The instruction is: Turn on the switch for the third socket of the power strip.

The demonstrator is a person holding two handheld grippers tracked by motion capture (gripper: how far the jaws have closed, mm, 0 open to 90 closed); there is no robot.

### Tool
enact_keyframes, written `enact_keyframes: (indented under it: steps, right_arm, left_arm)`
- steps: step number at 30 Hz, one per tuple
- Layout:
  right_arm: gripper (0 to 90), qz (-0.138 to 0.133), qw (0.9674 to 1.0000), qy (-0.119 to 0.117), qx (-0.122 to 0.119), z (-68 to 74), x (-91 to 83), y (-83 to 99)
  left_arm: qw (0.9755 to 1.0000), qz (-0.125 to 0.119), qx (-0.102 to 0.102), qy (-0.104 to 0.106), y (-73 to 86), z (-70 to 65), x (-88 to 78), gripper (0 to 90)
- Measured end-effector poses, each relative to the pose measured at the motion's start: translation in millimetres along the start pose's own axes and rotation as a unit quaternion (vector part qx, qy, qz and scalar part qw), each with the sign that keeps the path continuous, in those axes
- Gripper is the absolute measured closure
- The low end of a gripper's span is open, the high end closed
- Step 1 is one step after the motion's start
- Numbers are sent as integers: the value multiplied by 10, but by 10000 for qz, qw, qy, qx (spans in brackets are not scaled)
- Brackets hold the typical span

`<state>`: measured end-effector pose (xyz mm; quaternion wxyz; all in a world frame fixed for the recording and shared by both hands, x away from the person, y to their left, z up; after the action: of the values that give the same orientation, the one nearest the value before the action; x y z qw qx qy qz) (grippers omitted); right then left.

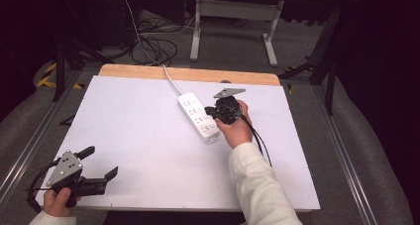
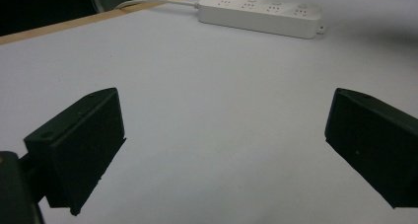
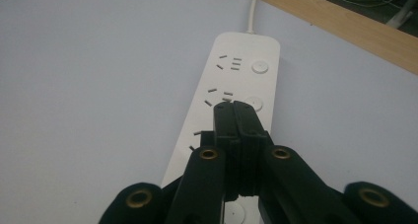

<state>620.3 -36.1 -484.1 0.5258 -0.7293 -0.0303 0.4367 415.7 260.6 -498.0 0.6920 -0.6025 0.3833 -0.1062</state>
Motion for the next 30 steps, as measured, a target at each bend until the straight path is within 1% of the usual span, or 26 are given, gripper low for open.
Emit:
enact_keyframes:
  steps: [10,11,16,26,30]
  right_arm:
    - [900,69,9999,75,121,-40,167,58]
    - [900,92,9997,88,189,-53,204,72]
    - [900,147,9995,105,241,-69,279,101]
    - [900,258,9993,178,222,-80,332,148]
    - [900,352,9990,195,186,-74,340,178]
  left_arm:
    - [10000,-22,-13,16,-4,-3,6,21]
    - [10000,-25,-12,22,-5,-3,7,21]
    - [10000,-15,-9,34,-5,-5,9,21]
    - [10000,-23,-13,39,-7,-5,11,21]
    - [10000,-13,4,35,-7,-3,13,21]
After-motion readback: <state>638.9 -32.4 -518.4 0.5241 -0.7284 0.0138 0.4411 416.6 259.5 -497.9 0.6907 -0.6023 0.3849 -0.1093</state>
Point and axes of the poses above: each handheld gripper's, and its own axes: x roughly forward along the jaws, y roughly out of its underside, z roughly to its left, the point moved 10 cm from there along x, roughly forward along the jaws, and after that the axes turned 8 degrees about y, right-handed, at the moved point
